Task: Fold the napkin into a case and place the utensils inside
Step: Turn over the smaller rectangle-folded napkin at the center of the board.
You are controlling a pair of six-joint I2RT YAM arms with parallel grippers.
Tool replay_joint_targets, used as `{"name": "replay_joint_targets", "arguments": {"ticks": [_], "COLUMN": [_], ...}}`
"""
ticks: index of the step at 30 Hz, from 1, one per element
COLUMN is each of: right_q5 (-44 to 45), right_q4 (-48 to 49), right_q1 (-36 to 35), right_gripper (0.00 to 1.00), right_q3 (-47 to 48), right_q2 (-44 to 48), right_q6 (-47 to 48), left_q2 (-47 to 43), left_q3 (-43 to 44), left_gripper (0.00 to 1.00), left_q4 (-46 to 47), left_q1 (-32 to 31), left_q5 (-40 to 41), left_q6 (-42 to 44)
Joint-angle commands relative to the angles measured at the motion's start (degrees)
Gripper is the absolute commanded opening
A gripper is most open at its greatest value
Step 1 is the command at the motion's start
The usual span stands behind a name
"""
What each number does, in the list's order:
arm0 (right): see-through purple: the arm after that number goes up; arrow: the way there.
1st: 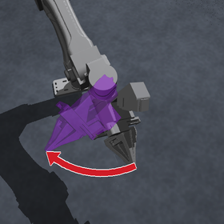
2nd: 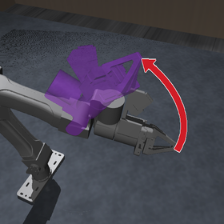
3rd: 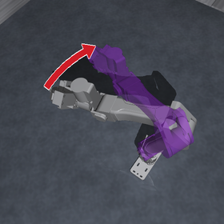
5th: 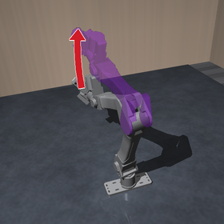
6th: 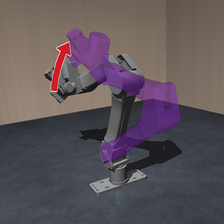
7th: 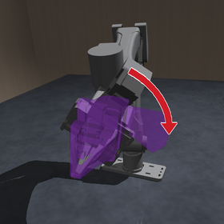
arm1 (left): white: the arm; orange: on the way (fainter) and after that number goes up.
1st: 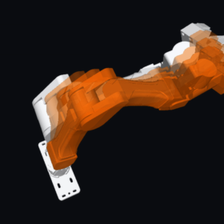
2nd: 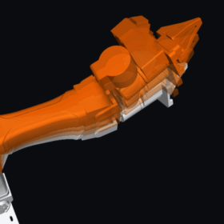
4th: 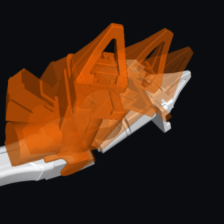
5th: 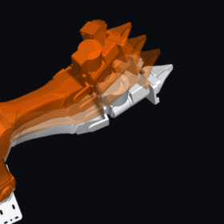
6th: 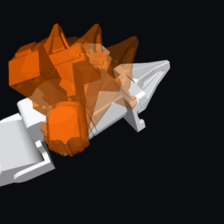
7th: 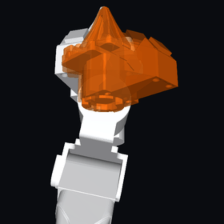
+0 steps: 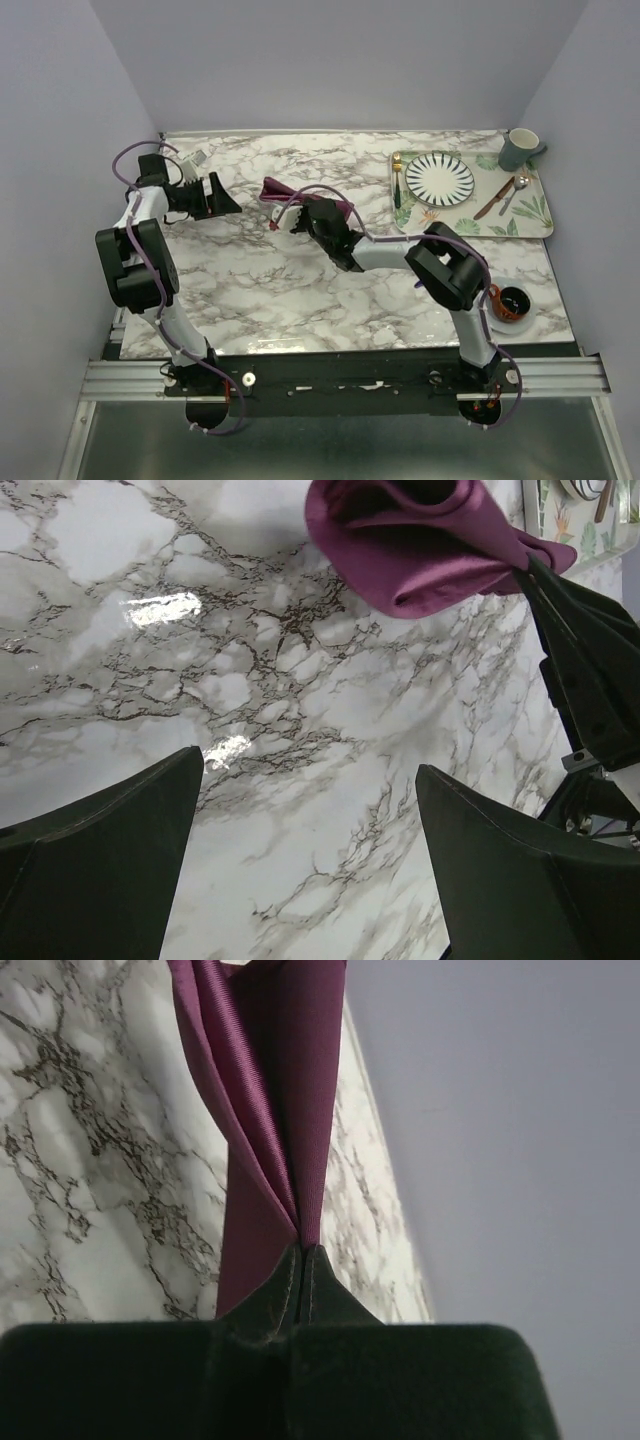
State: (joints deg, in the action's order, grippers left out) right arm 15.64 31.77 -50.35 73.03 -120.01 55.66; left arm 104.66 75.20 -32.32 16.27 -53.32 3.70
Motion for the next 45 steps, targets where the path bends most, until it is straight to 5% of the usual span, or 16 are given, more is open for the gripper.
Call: {"name": "replay_joint_targets", "arguments": {"ticks": [1, 9, 17, 20, 24, 28, 31, 37, 39, 43, 45], "right_q5": [5.4, 6.8, 9.3, 9.9, 10.1, 7.9, 4.5, -8.8, -18.6, -35.9, -45.9], "right_q4": [16.5, 24.4, 17.1, 11.9, 5.0, -7.7, -17.9, -38.9, -49.3, -64.2, -71.8], "right_q1": [-3.2, -7.9, -14.3, -15.5, -15.9, -15.9, -15.7, -8.2, -4.0, 10.0, 13.8], "right_gripper": [0.01, 0.01, 0.06, 0.24, 0.78, 0.98, 1.00, 1.00, 1.00, 1.00, 1.00], "right_q3": [-6.6, -14.7, -19.9, -19.9, -19.2, -15.3, -12.0, -4.0, 0.7, 11.9, 18.5], "right_q2": [0.7, -2.9, -0.1, 0.7, 3.5, 10.1, 14.5, 22.1, 22.0, 17.9, 13.3], "right_q6": [7.4, 12.3, 6.8, 3.3, -0.6, -7.7, -13.2, -24.5, -28.3, -34.6, -36.6], "left_q2": [-2.9, -5.4, -9.3, -9.7, -10.4, -12.1, -15.2, -23.8, -23.1, -15.0, -14.1], "left_q3": [-2.3, -6.2, -9.1, -8.6, -6.4, -3.1, -1.7, -6.4, -4.5, 4.1, 1.3], "left_gripper": [0.99, 0.99, 0.99, 0.99, 0.99, 0.99, 0.99, 0.99, 0.99, 0.99, 0.99], "left_q4": [2.6, 2.9, -0.8, -3.2, -7.1, -8.6, -3.7, 16.6, 15.6, -1.7, -0.8], "left_q1": [1.4, 4.2, 4.7, 4.7, 4.4, 0.4, -5.0, -7.0, -6.9, -9.0, -9.9], "left_q5": [0.6, -0.9, -1.8, -2.0, -2.0, 7.8, 16.3, 21.5, 18.2, 6.2, 4.0], "left_q6": [-0.2, 0.9, 6.0, 8.3, 13.0, 15.1, 13.5, 3.3, 1.4, 4.0, -1.5]}}
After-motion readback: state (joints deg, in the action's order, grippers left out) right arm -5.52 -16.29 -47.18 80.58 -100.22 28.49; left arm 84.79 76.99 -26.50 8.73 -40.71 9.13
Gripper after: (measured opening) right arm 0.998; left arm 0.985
